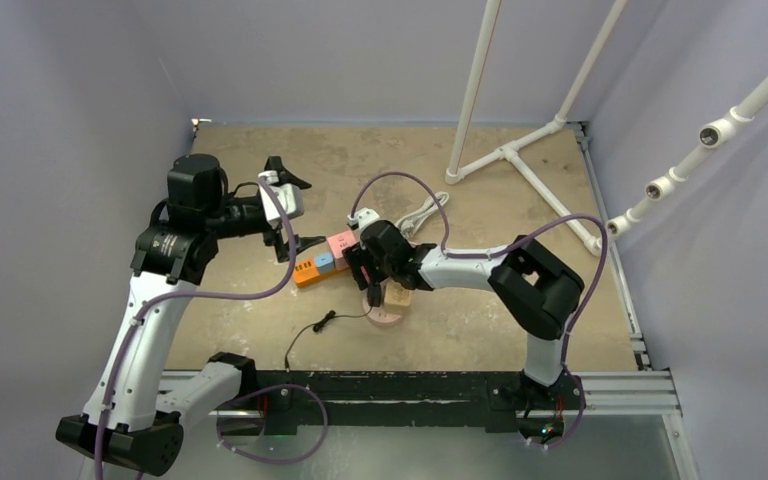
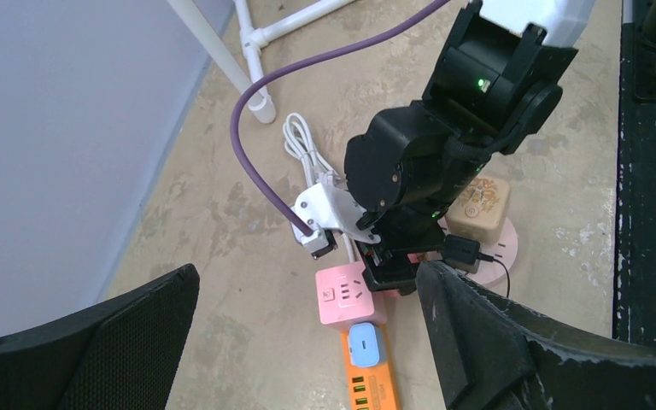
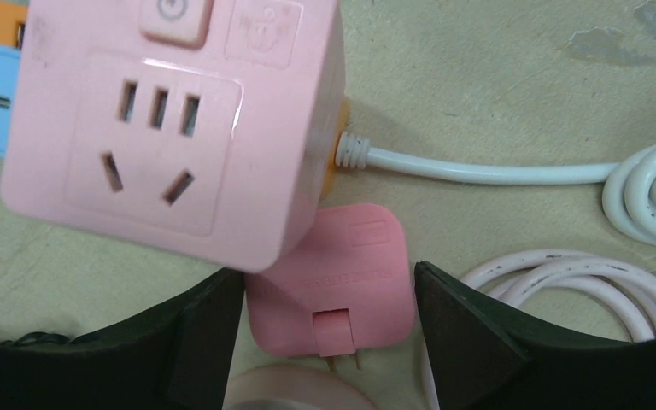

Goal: Insert the plug
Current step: Pick up the plug from the center of the board.

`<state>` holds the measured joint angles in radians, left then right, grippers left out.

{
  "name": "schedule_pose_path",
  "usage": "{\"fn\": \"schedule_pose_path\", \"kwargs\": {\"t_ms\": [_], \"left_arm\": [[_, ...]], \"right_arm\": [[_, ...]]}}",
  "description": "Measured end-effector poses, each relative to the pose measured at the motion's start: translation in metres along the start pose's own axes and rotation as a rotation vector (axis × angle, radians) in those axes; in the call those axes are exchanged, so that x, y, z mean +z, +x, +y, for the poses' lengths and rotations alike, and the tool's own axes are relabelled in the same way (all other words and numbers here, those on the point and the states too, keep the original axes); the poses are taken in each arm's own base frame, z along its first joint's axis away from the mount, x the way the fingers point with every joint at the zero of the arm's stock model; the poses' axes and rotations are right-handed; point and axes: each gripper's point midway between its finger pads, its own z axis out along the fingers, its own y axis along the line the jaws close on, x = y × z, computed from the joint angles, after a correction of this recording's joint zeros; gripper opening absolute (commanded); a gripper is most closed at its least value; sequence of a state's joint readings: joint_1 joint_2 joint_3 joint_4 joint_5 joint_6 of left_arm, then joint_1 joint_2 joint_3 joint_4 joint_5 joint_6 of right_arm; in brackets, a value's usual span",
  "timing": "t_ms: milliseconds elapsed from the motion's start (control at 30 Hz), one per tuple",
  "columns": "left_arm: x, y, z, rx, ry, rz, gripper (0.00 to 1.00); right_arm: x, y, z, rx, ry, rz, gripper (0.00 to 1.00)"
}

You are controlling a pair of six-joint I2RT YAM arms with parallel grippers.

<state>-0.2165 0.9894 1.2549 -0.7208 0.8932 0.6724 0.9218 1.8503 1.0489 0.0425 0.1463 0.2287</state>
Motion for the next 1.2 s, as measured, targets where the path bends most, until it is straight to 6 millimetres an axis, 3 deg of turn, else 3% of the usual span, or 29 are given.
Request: {"fn": "schedule_pose_path", "kwargs": {"t_ms": [267, 433, 500, 600, 933, 1033, 1200], "left_arm": [[-0.006, -0.018, 0.006, 0.031, -0.020, -0.024, 0.99], [-0.005, -0.017, 0.006, 0.029, -0.019, -0.023, 0.99], [-0.005, -0.017, 0.006, 0.028, -0.018, -0.024, 0.99], [-0.005, -0.018, 0.005, 0.028, -0.012, -0.027, 0.99], [-0.006, -0.014, -0.003, 0.082, 0.000, -0.035, 0.99], [-0.007, -0.016, -0.007, 0.100, 0.011, -0.046, 0.99], [-0.015, -0.010, -0.022, 0.209, 0.014, -0.048, 0.99]], "right_arm": [[0.008, -0.005, -0.004, 0.092, 0.051, -0.029, 0.52], [-0.016, 0.007, -0.016, 0.126, 0.094, -0.016, 0.49], [-0.029, 0.002, -0.018, 0.138, 0.098, -0.029, 0.49], [-0.055, -0.022, -0.016, 0.164, 0.080, -0.097, 0.49], [-0.166, -0.141, 0.003, 0.272, -0.081, -0.450, 0.51], [-0.195, -0.175, 0.018, 0.287, -0.179, -0.546, 0.51], [-0.237, -0.214, 0.051, 0.257, -0.380, -0.633, 0.51]]}}
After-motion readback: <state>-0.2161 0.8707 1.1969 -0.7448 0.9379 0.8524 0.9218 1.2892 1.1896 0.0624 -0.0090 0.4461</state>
